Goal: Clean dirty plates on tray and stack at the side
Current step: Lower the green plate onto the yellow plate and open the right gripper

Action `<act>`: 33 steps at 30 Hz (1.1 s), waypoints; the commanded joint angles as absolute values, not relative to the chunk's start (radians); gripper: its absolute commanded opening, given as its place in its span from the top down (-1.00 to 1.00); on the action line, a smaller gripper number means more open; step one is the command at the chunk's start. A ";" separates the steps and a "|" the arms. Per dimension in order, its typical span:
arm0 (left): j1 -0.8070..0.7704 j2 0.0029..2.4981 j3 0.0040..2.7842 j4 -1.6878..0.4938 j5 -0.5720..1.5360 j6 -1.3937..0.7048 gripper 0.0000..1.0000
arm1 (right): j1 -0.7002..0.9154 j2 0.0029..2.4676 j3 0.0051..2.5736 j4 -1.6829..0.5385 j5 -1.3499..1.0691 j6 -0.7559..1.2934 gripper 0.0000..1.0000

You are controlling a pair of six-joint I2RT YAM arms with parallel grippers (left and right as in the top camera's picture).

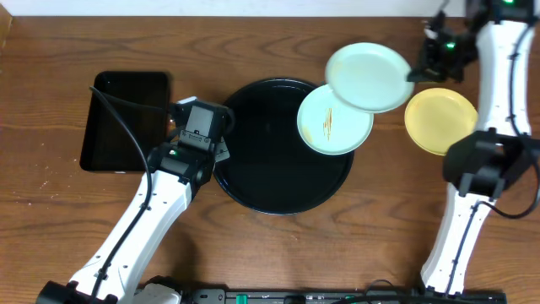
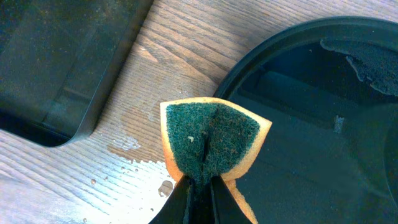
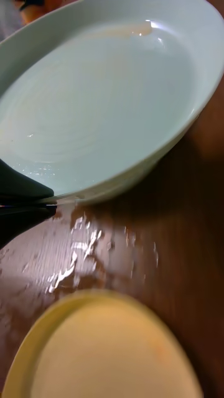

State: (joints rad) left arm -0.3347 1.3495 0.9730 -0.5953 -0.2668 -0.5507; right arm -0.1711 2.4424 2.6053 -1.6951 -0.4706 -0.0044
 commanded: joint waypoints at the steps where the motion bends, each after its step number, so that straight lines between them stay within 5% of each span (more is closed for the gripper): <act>1: -0.329 1.352 0.970 -0.597 -0.269 -0.559 0.85 | -0.262 2.424 2.579 -1.699 -0.510 -0.004 0.98; 14: -0.329 1.352 0.970 -0.586 -0.269 -0.560 0.85 | -0.466 2.228 2.291 -1.699 -0.459 -0.035 0.98; 23: -0.329 1.352 0.970 -0.587 -0.269 -0.559 0.85 | -0.581 2.220 2.221 -1.610 -0.138 0.207 0.97; 33: -0.329 1.352 0.970 -0.582 -0.269 -0.559 0.86 | -0.625 2.220 1.940 -1.334 -0.260 0.202 0.98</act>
